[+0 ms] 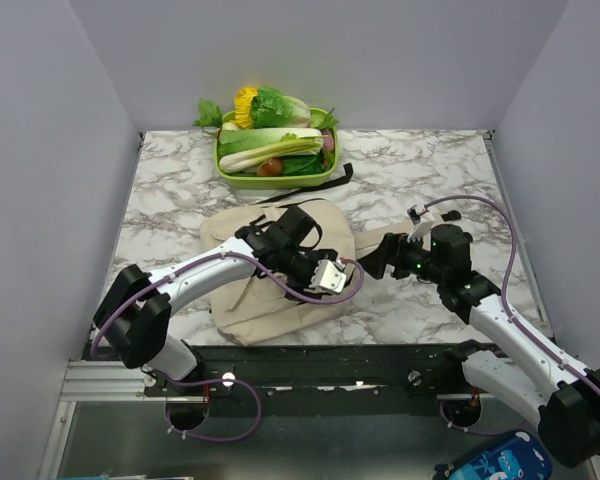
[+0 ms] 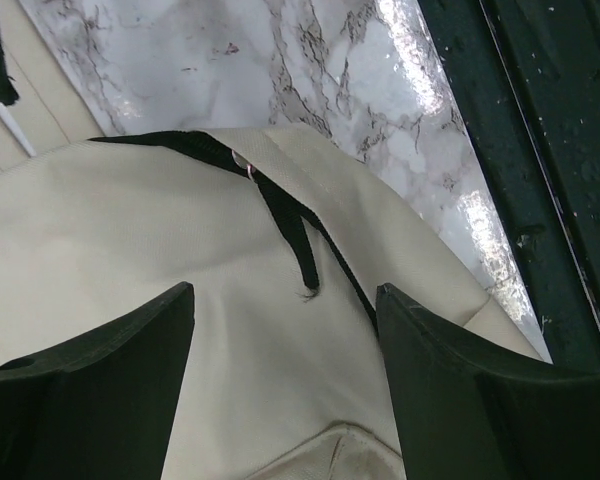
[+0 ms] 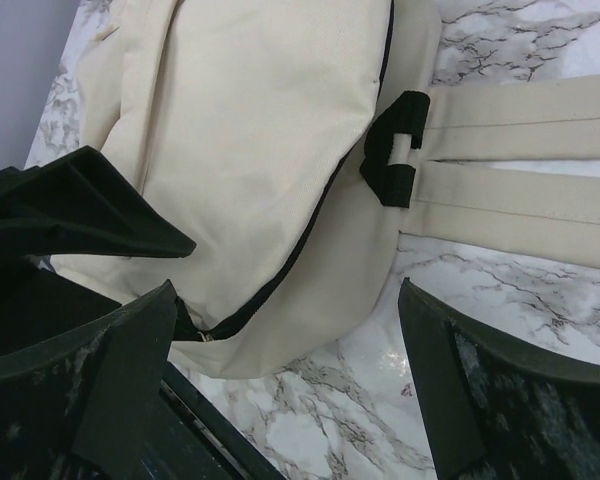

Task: Pack the student bag
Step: Zip the student bag at the center of the board.

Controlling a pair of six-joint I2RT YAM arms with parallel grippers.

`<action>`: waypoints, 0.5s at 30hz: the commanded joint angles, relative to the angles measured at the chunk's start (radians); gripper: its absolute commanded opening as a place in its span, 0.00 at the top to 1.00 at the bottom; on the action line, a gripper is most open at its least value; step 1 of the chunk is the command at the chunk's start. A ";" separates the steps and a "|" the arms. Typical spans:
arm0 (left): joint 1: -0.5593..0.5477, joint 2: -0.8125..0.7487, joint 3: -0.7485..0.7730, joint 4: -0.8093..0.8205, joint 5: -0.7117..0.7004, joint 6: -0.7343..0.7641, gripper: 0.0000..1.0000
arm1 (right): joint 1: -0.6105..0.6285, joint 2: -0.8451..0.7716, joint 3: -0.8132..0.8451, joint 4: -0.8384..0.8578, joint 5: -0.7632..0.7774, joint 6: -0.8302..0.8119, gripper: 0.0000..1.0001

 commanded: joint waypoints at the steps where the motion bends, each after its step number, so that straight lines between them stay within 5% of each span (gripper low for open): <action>1: -0.011 0.036 0.023 -0.047 0.042 0.048 0.23 | 0.005 -0.022 -0.028 -0.023 0.029 0.014 0.02; 15: -0.016 0.107 0.066 0.024 0.001 -0.024 0.38 | 0.005 -0.045 -0.063 0.001 -0.011 0.003 0.09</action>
